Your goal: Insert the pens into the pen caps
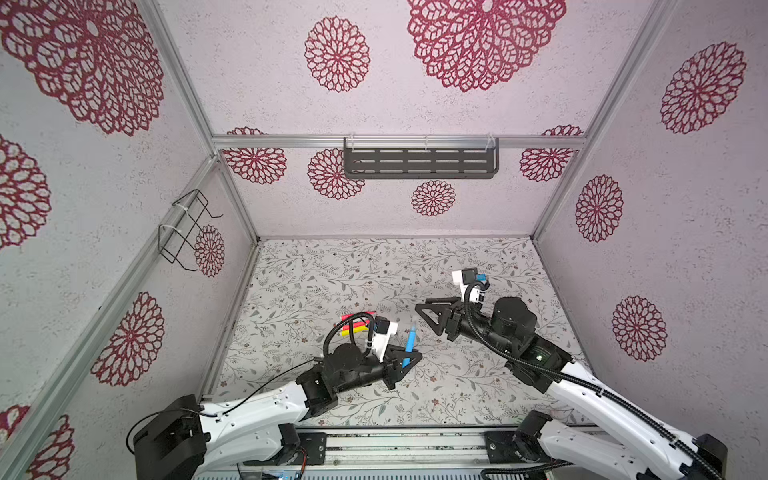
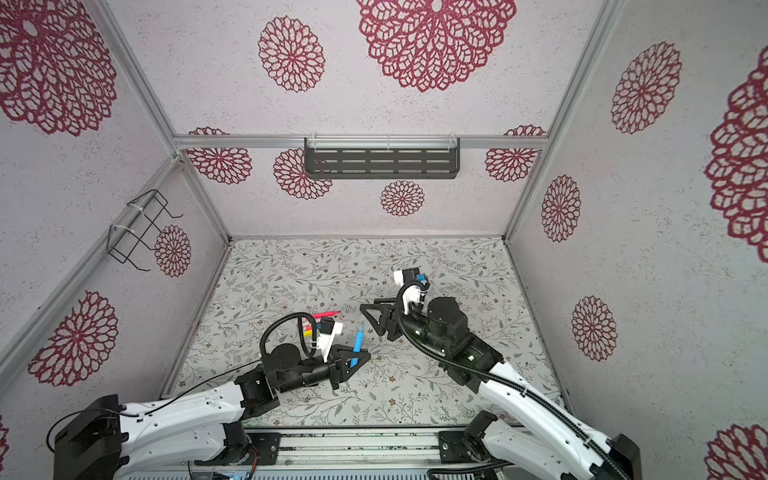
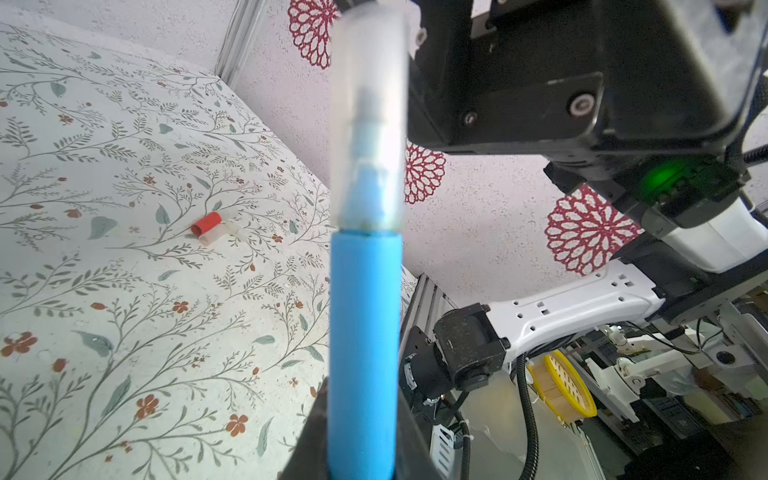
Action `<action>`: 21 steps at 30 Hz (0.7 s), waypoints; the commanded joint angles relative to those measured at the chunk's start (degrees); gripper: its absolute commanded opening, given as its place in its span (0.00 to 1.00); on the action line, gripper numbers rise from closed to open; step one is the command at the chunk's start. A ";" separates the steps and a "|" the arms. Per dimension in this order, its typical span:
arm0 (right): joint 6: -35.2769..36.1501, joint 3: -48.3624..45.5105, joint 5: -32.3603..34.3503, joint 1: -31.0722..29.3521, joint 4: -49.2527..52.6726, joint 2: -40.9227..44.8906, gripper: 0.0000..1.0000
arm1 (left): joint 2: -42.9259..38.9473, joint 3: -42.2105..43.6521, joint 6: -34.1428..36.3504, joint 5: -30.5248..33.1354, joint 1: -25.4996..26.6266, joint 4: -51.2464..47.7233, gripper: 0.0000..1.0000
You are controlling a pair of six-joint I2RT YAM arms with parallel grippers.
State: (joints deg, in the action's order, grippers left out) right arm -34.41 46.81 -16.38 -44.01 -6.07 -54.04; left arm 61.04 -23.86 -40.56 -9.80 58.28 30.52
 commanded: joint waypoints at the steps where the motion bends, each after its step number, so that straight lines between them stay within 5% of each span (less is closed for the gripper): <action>1: 0.77 2.36 -3.79 0.15 0.04 -1.94 0.52 | -0.58 -1.70 0.19 -0.34 -0.45 0.07 0.00; 21: -2.92 -2.66 -8.30 -0.54 -7.10 -3.72 0.24 | -0.96 -2.84 1.66 2.39 -0.70 -1.87 0.00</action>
State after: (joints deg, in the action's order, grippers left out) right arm -35.81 44.95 -23.27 -44.10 -9.28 -58.37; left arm 61.06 -24.53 -40.10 -8.49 58.24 29.04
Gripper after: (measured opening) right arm 0.247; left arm 0.177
